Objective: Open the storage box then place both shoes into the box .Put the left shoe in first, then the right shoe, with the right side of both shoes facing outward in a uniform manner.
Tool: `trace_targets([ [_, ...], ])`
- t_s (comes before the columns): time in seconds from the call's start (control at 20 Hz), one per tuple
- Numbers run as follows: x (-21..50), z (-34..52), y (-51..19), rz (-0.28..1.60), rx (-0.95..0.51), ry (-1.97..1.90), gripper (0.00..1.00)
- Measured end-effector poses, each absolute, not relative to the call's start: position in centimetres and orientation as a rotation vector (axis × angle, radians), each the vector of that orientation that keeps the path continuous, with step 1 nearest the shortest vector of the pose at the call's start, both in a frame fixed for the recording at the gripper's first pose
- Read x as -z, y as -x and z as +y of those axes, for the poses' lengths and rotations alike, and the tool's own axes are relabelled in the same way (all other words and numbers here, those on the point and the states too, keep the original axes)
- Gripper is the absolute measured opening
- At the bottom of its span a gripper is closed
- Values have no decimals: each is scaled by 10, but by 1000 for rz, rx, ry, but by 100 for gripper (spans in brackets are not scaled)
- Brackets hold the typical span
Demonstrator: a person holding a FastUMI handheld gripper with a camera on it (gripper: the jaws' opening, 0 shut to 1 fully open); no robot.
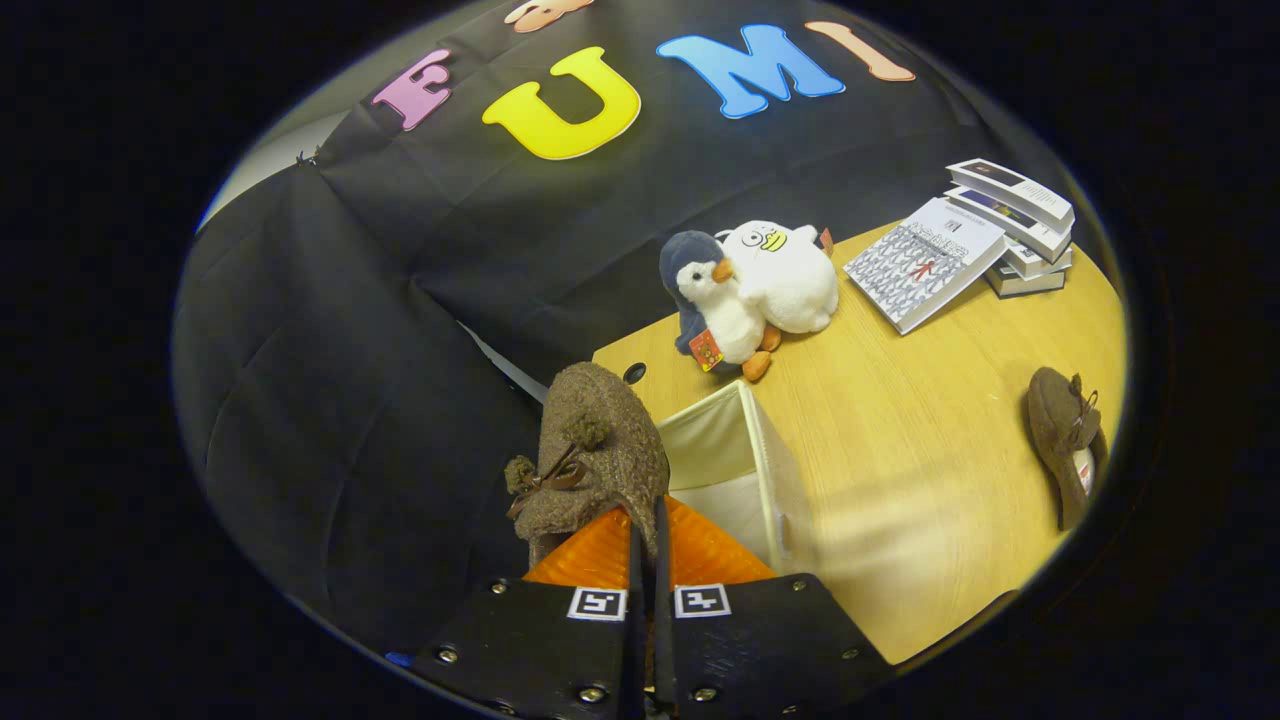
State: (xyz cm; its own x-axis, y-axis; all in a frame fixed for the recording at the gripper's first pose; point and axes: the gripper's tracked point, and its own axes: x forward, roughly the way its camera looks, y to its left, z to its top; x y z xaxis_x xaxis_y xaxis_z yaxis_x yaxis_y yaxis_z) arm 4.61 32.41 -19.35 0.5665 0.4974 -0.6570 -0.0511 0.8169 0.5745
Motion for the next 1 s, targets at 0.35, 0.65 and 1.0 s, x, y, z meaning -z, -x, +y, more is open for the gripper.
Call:
trace_targets([
  [0.35,230,369,-32,989,-331,-525,4],
  [0.65,216,388,-27,948,-449,-508,59],
  [1.0,166,328,-39,749,-500,-291,98],
])
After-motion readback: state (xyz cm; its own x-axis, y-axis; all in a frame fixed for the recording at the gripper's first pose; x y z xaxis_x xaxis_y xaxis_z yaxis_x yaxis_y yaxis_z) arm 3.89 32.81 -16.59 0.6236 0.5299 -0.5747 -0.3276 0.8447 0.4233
